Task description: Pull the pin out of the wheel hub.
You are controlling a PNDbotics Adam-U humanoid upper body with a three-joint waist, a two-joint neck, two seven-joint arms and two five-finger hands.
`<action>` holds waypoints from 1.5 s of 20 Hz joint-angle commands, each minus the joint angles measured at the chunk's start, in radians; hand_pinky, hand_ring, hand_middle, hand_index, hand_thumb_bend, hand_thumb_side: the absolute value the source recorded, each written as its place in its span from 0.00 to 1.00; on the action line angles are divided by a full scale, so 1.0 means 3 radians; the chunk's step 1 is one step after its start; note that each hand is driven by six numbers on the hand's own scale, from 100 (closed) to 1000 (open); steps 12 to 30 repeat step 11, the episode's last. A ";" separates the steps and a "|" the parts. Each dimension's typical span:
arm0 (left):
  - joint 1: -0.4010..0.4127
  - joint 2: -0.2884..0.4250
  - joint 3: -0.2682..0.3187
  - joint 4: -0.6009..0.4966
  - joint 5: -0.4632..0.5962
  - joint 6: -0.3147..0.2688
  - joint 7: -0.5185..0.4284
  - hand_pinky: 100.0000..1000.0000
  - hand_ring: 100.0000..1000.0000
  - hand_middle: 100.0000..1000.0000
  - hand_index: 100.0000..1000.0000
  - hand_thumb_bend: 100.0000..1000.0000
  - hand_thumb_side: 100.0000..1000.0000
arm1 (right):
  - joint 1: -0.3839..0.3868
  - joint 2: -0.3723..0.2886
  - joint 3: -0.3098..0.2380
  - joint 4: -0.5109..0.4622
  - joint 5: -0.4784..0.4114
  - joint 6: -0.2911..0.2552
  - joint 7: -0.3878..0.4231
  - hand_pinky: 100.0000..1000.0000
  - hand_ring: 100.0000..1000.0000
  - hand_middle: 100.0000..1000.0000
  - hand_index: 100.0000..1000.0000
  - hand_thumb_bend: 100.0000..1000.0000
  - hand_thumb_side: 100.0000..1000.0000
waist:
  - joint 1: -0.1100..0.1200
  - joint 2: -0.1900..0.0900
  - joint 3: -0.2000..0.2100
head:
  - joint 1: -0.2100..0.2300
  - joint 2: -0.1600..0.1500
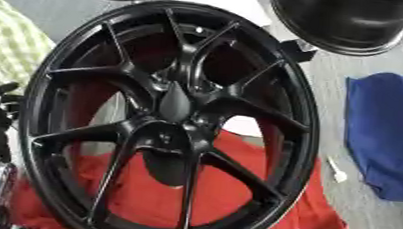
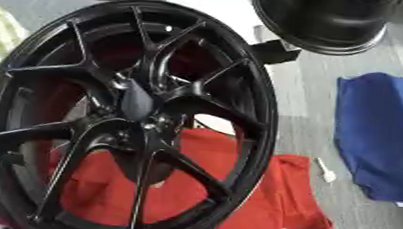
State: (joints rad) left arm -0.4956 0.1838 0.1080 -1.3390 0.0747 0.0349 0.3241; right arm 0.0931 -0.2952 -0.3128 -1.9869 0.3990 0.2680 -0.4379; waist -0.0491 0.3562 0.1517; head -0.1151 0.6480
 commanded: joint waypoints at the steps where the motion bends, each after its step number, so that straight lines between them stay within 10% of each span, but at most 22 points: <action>1: -0.0034 0.0029 0.0015 -0.0055 0.0003 -0.0009 0.0008 0.62 0.49 0.44 0.68 0.02 1.00 | -0.0063 -0.0100 0.0003 -0.0044 -0.0313 0.0012 -0.0287 0.70 0.89 0.77 0.87 0.00 0.54 | 0.0010 -0.0046 0.0007 | -0.0027 -0.0015; 3: -0.0033 0.0025 0.0013 -0.0061 -0.0001 -0.0011 0.0009 0.62 0.49 0.44 0.68 0.02 1.00 | -0.0121 -0.0137 0.0040 -0.0044 -0.0556 0.0008 -0.0458 0.69 0.87 0.72 0.84 0.00 0.43 | 0.0011 -0.0044 0.0016 | -0.0047 -0.0013; 11: -0.0038 0.0003 0.0001 -0.0077 -0.0010 -0.0047 0.0020 0.61 0.49 0.43 0.68 0.02 1.00 | -0.0479 -0.0112 0.0197 0.0356 -0.1216 -0.0530 -0.0286 0.69 0.90 0.73 0.87 0.00 0.65 | 0.0032 -0.0023 0.0061 | -0.0059 -0.0047; 30: -0.0038 0.0003 0.0001 -0.0077 -0.0010 -0.0047 0.0020 0.61 0.49 0.43 0.68 0.02 1.00 | -0.0479 -0.0112 0.0197 0.0356 -0.1216 -0.0530 -0.0286 0.69 0.90 0.73 0.87 0.00 0.65 | 0.0032 -0.0023 0.0061 | -0.0059 -0.0047</action>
